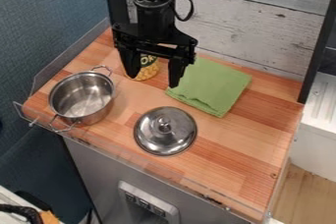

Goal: Cover the pot

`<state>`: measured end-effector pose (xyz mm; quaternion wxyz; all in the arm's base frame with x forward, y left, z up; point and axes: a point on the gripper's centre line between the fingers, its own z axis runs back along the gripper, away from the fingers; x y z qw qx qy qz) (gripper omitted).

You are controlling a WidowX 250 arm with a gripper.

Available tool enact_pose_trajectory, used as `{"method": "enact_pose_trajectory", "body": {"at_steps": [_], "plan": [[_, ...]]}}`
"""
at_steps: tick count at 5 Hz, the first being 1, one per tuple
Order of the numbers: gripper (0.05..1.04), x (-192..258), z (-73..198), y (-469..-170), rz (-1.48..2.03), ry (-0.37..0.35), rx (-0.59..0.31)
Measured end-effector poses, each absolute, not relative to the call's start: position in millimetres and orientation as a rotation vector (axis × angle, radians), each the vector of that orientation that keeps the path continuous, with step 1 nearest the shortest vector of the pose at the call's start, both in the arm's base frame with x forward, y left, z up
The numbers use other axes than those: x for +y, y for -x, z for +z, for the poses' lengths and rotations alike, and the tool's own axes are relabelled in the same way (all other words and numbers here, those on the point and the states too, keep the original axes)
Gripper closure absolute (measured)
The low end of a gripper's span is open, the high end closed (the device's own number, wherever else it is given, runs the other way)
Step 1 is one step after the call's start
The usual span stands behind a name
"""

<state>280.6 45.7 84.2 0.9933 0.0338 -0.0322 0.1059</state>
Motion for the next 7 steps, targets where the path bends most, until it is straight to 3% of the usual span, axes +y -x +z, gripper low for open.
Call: {"method": "enact_pose_trajectory", "body": {"at_steps": [1, 4, 6, 7], "plan": [[0.082, 45, 77, -278, 0.210, -0.066, -0.045], [0.082, 43, 39, -271, 0.106, -0.023, -0.100], [0.082, 36, 12, -272, 0.093, -0.023, -0.063], [0.127, 37, 1, -269, 0.075, -0.049, -0.047]]}}
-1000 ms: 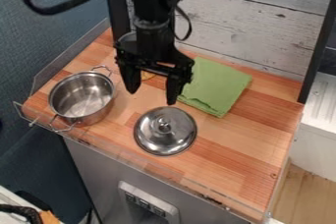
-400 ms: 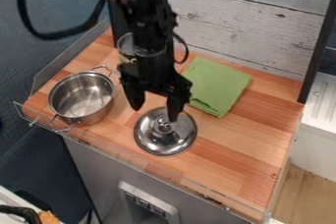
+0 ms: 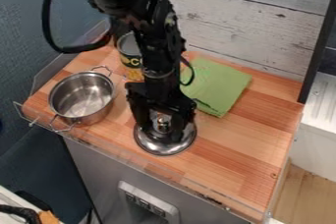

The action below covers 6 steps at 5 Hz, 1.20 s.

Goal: Cover the pot

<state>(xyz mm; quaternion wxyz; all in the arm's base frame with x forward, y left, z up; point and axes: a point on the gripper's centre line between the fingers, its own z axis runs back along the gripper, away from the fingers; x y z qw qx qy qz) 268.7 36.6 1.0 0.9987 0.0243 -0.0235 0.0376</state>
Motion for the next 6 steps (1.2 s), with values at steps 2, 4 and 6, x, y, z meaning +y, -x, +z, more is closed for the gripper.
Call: {"method": "enact_pose_trajectory", "body": {"at_steps": [2, 4, 6], "plan": [[0.635, 39, 0, -272, 0.072, -0.066, -0.058], [0.801, 39, 20, -271, 0.115, -0.024, 0.009], [0.801, 108, 84, -281, 0.306, 0.018, -0.042]]}}
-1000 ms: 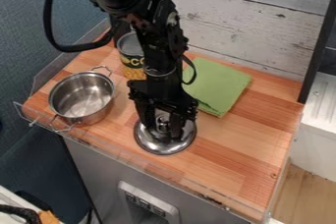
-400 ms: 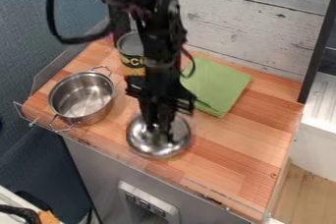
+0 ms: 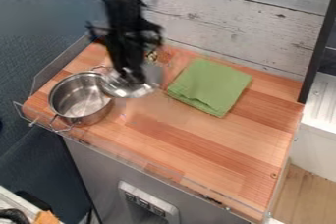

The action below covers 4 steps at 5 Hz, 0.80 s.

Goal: Cover the pot

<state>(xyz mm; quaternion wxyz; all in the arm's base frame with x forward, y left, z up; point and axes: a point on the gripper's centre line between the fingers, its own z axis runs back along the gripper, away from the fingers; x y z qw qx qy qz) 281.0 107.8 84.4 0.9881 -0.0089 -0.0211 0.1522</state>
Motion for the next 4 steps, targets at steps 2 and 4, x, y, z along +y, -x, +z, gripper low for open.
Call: {"method": "enact_pose_trajectory", "body": {"at_steps": [2, 4], "plan": [[0.801, 177, 71, -266, 0.450, 0.013, -0.015], [0.801, 183, 50, -252, 0.430, -0.001, -0.032]]}}
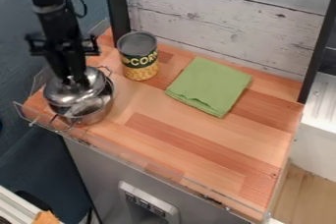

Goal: Cover the pot

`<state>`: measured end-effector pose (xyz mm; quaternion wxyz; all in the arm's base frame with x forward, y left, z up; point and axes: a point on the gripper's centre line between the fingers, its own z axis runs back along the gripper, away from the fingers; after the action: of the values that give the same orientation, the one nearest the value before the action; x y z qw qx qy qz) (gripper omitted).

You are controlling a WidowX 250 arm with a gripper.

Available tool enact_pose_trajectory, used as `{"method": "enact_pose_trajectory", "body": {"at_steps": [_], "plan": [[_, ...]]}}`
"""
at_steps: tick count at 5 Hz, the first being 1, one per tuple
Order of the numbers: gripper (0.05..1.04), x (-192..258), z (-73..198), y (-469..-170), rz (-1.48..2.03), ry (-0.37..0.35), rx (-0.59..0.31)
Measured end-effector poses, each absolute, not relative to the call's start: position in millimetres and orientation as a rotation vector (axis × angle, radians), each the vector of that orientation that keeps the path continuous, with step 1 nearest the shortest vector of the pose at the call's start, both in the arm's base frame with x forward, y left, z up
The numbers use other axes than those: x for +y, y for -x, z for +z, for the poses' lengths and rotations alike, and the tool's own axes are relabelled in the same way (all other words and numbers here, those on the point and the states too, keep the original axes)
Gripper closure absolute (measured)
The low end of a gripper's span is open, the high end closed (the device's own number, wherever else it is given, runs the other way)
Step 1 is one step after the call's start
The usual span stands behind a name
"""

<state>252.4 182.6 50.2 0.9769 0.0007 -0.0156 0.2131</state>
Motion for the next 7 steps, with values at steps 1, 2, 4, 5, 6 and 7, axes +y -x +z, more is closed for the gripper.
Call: {"method": "enact_pose_trajectory", "body": {"at_steps": [1, 2, 4, 5, 6, 7], "plan": [[0.801, 182, 44, -251, 0.441, -0.014, -0.043], [0.801, 178, 37, -252, 0.436, -0.042, -0.051], [0.801, 176, 32, -258, 0.430, -0.049, -0.070], [0.747, 175, 32, -260, 0.427, -0.045, -0.075], [0.450, 169, 35, -258, 0.407, -0.049, -0.059], [0.156, 169, 57, -256, 0.368, -0.078, -0.084]]}}
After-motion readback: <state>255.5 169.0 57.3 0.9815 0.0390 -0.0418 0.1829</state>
